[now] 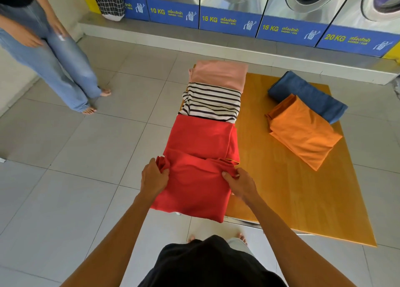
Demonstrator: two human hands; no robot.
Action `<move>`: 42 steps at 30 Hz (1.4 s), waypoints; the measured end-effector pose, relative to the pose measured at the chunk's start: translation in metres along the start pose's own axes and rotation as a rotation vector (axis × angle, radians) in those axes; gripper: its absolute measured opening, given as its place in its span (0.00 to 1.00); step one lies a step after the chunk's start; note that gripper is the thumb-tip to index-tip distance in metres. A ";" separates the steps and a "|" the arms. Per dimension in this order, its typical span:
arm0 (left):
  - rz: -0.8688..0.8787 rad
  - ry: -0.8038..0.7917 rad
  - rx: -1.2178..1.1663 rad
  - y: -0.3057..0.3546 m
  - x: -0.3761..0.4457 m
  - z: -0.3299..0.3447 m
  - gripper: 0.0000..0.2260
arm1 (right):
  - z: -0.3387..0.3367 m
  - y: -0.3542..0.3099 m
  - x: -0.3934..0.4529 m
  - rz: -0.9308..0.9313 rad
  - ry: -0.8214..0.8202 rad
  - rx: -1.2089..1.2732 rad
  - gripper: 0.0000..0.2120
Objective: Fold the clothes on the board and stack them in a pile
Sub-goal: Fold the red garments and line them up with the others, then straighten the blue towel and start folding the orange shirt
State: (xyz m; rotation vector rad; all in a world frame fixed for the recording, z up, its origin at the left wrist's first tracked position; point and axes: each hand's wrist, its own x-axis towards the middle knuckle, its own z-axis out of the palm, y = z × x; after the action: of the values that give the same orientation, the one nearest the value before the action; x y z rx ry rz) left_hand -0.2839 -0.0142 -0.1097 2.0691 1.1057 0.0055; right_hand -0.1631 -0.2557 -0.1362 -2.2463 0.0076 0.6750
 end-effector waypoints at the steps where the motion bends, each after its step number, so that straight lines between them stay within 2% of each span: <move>1: 0.001 0.008 -0.005 0.003 -0.001 -0.003 0.11 | -0.001 0.002 0.000 0.010 0.009 0.037 0.16; 3: 0.020 0.020 -0.010 0.012 -0.002 -0.006 0.11 | -0.004 0.006 -0.003 0.042 0.047 0.098 0.13; 6: 0.072 0.039 0.015 0.031 -0.003 -0.003 0.23 | -0.009 0.009 -0.006 0.051 0.134 0.157 0.08; 8: 0.147 0.049 0.008 0.049 -0.005 0.005 0.26 | -0.016 0.007 -0.007 0.042 0.163 0.182 0.06; 15: 0.370 -0.048 0.018 0.122 -0.015 0.049 0.24 | -0.050 -0.019 -0.001 -0.001 0.148 0.299 0.04; 19: 0.431 -0.112 0.052 0.157 -0.013 0.074 0.22 | -0.077 -0.030 0.012 -0.019 0.150 0.359 0.05; 24: 0.494 -0.188 0.035 0.207 -0.005 0.107 0.10 | -0.124 -0.029 0.037 -0.007 0.184 0.431 0.04; 28: 0.496 -0.275 0.049 0.250 0.017 0.140 0.19 | -0.173 -0.020 0.066 0.033 0.247 0.462 0.05; 37: 0.495 -0.328 0.087 0.362 0.086 0.214 0.20 | -0.288 0.009 0.166 0.081 0.442 0.487 0.05; 42: 0.486 -0.262 0.127 0.414 0.129 0.249 0.20 | -0.330 0.023 0.231 0.237 0.607 0.431 0.15</move>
State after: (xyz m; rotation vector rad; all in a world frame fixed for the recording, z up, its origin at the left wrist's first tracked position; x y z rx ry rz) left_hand 0.1736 -0.2127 -0.0654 2.3258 0.4414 -0.0955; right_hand 0.1846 -0.4521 -0.0763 -1.9553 0.6620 0.0681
